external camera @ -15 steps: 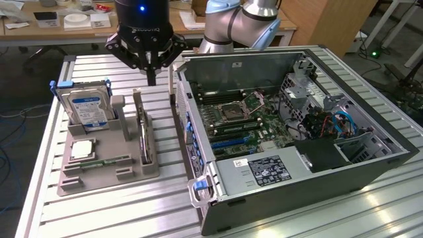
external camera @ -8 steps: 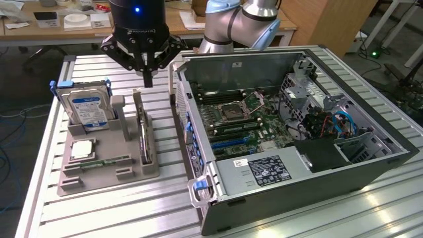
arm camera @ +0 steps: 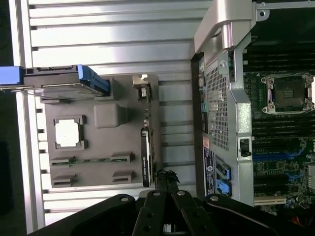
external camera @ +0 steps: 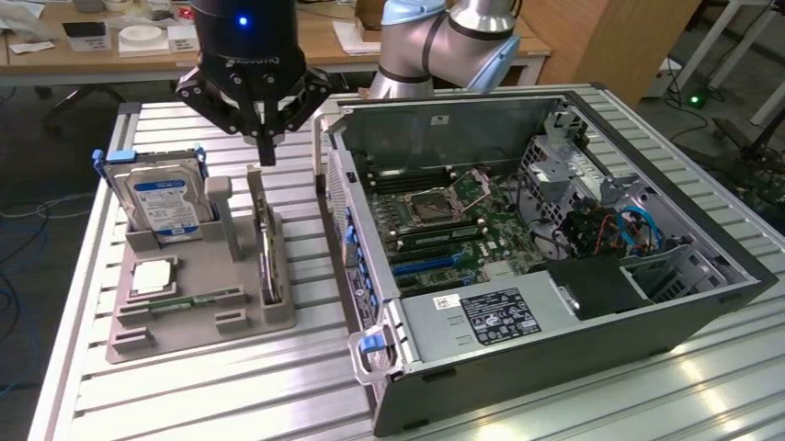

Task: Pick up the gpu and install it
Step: 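Reach for the gpu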

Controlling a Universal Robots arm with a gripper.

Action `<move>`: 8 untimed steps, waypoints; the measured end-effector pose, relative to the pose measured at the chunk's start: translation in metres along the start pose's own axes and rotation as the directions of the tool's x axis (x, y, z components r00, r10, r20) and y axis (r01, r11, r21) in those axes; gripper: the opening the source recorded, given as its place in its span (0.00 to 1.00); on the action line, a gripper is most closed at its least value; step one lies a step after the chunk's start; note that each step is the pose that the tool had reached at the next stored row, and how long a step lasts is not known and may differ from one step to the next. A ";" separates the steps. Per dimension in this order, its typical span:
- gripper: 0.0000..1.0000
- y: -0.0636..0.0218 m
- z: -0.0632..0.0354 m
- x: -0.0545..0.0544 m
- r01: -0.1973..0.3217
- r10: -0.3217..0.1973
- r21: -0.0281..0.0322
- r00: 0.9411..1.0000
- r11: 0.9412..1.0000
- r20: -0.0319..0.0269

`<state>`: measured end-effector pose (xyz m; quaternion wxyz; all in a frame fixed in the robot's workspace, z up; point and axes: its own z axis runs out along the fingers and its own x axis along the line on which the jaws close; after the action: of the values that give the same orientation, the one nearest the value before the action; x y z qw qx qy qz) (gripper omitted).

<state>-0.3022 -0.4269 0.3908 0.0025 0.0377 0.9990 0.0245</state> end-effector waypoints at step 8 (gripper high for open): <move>0.11 -0.0049 0.0001 0.008 0.000 0.000 0.000 1.000 1.000 -0.002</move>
<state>-0.3103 -0.4312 0.3905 0.0017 0.0377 0.9990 0.0246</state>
